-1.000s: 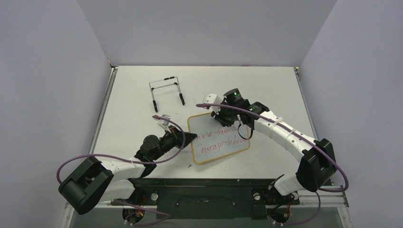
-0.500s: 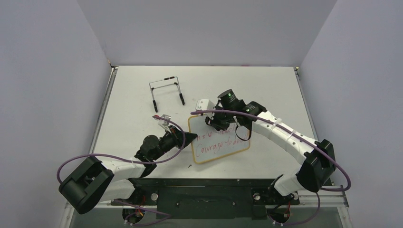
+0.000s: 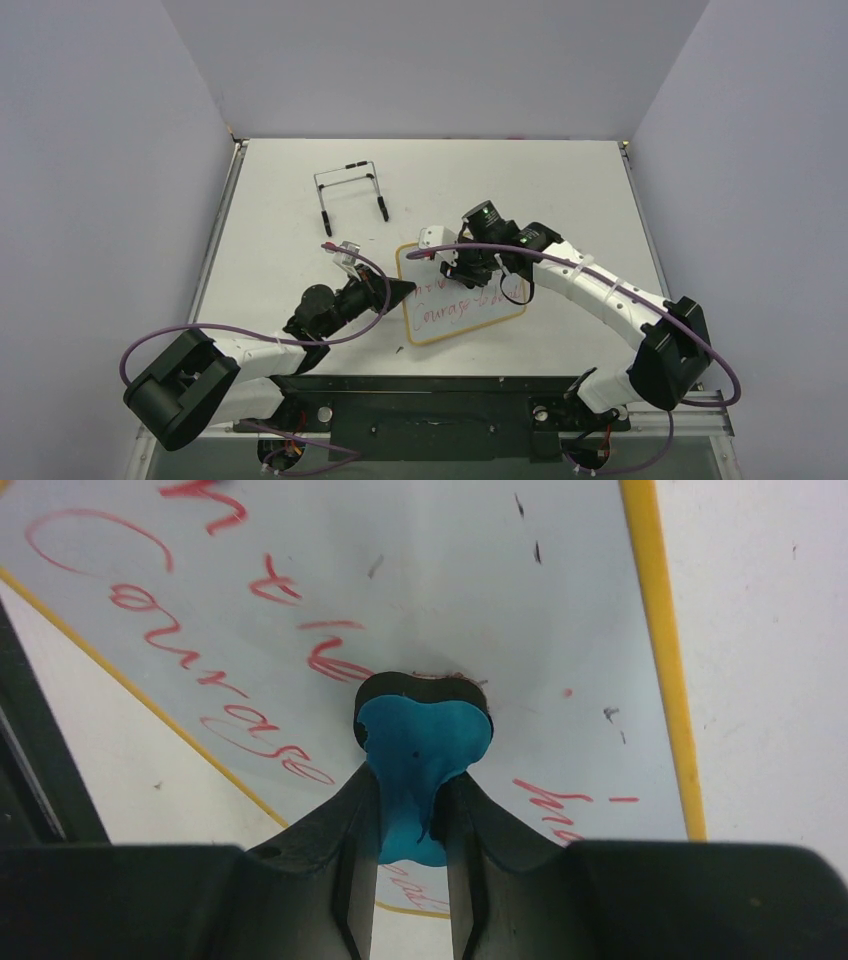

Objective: Erase the whiteboard
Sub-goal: Erase the whiteboard at the whiteboard stand.

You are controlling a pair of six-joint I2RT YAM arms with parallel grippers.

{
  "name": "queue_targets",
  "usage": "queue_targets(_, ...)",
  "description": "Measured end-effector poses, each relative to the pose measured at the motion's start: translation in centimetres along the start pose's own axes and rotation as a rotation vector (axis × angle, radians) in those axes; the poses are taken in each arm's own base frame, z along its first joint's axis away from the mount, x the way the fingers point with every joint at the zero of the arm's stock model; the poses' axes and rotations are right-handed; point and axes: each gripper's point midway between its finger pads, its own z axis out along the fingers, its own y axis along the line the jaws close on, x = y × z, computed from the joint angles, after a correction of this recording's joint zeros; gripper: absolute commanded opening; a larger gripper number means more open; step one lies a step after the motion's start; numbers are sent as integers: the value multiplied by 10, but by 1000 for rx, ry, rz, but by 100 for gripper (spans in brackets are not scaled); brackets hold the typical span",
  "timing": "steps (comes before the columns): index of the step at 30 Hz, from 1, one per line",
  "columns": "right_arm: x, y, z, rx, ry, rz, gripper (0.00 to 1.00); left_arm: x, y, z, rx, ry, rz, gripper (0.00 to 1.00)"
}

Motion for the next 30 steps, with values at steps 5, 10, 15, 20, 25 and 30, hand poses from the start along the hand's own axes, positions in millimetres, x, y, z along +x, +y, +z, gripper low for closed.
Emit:
queue_targets(5, -26, -8, -8, 30, -54, 22, 0, 0, -1, 0, 6, -1, 2, 0)
queue_targets(10, -30, -39, -15, 148, -73, 86, 0, 1, -1, 1, 6, 0, 2, 0)
queue_targets(15, 4, -43, -7, 169, -9, 104, 0, 1, -1, 1, 5, 1, -1, 0)
queue_targets(20, 19, -20, -5, 76, 6, 66, 0, 1, -1, 1, 6, 1, 0, 0)
queue_targets(25, 6, -3, -2, 15, -27, 40, 0, 1, -1, 1, 7, 1, 2, 0)
queue_targets(30, -12, -25, -9, 115, -65, 111, 0, 1, -1, 1, 7, 1, 2, 0)
